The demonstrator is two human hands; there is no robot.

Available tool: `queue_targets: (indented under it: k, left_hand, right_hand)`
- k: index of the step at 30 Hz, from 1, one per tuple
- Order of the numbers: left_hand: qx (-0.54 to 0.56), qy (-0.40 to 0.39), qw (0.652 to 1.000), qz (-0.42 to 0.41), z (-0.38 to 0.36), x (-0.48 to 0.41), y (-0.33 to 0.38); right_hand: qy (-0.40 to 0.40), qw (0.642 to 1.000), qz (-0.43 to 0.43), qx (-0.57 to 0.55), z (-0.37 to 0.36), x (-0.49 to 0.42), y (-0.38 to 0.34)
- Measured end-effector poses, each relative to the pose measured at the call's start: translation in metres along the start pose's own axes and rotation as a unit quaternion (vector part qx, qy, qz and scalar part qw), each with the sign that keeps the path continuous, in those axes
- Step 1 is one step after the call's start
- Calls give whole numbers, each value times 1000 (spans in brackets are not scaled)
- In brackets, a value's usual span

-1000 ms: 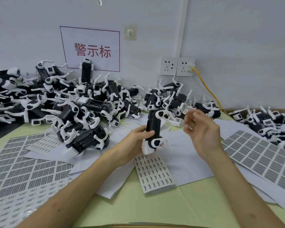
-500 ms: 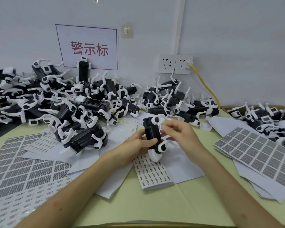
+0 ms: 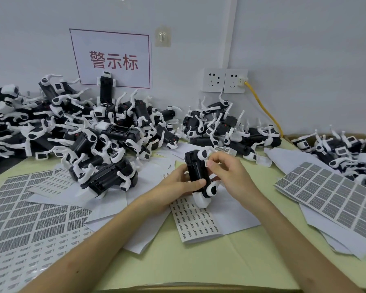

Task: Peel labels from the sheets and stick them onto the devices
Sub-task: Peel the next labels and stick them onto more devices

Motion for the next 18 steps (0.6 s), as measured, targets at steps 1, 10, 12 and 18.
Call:
queue_targets:
  k: [1,10,12,18]
  left_hand:
    - [-3,1,1000,-1,0,0,0]
    - [-21,13,1000,-12,-1,-1,0]
    - [-31,14,999,-22,-2,0,0]
    - [-35,19,999,-33,-3,0,0]
  right_hand:
    - [0,1000,0,5,0,0,-1]
    - [15,999,7,35,-2,1,-3]
    - [20,999,7,40,-2,1,-2]
    - [26,999,4,40,-2,2,-3]
Point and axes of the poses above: each hand's wrist, its own x-axis away from the middle knuckle, its own z-axis out of the back of the hand, y = z × x, the point moved 3 cm from there along -x, towards the middle knuckle, and after that the axes turned 8 degrees about x, right-handed, at the moved point
